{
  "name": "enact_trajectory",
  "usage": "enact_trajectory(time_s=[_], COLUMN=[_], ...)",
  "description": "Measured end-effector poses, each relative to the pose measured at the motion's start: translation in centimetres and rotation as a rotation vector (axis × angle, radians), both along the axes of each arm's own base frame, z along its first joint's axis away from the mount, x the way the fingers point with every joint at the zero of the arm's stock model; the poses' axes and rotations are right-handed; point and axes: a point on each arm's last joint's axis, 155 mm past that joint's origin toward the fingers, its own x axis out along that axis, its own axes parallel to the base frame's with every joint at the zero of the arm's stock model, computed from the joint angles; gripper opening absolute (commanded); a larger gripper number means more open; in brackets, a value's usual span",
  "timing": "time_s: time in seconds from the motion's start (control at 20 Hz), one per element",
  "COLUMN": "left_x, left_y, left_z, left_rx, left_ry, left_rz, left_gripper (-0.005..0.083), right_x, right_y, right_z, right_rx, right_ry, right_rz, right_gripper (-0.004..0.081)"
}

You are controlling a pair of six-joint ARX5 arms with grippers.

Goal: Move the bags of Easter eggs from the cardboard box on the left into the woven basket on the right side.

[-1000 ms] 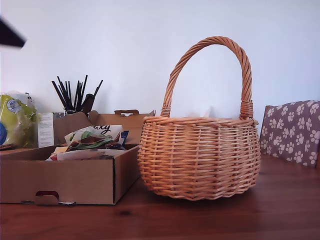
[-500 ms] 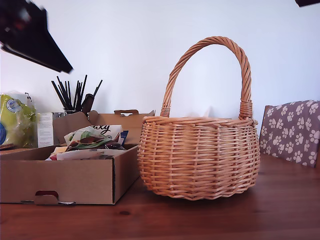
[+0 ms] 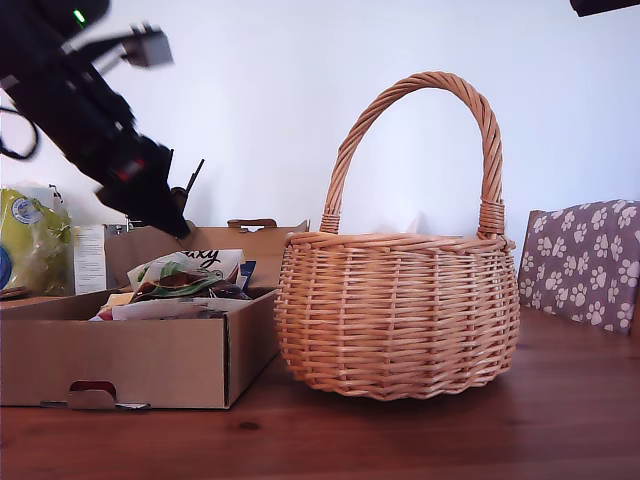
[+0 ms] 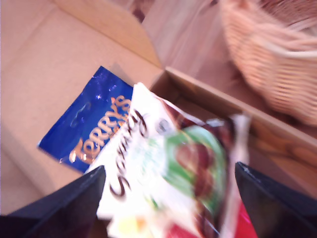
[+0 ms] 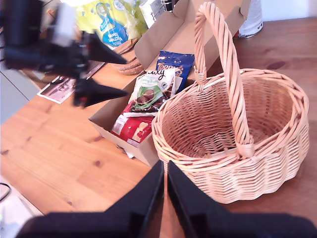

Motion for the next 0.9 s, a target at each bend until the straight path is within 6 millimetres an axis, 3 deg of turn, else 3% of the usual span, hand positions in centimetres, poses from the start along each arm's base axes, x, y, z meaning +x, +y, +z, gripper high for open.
enact_trajectory(time_s=[0.2, 0.3, 0.45, 0.65, 0.7, 0.85, 0.9], left_x=[2.8, 3.1, 1.8, 1.0, 1.1, 1.3, 1.4], left_y=[0.4, 0.9, 1.0, 0.8, 0.9, 1.0, 1.0], left_z=[-2.0, -3.5, -5.9, -6.3, -6.3, -6.1, -5.9], left_rx=[-0.016, -0.01, -0.009, -0.013, -0.006, 0.006, 0.007], left_ry=[0.061, 0.125, 0.243, 0.278, 0.275, 0.267, 0.268], left_rz=[0.015, 0.024, 0.012, 0.001, 0.006, 0.014, 0.014], left_gripper=[0.0765, 0.0765, 0.0764, 0.0729, 0.0655, 0.0251, 0.0185], right_x=[0.0, 0.0, 0.0, 0.1, 0.1, 0.1, 0.1], right_y=[0.0, 0.0, 0.0, 0.0, 0.0, 0.0, 0.0], right_z=[0.0, 0.0, 0.0, 0.1, 0.1, 0.1, 0.1], right_rx=[-0.002, -0.002, -0.001, 0.001, 0.001, 0.001, 0.001], right_ry=[0.0, 0.0, -0.002, -0.006, -0.006, -0.006, -0.007], right_rz=[0.001, 0.001, 0.001, 0.001, 0.001, 0.001, 0.001], right_gripper=[-0.0013, -0.0013, -0.0013, -0.0013, -0.0013, -0.0013, -0.0013])
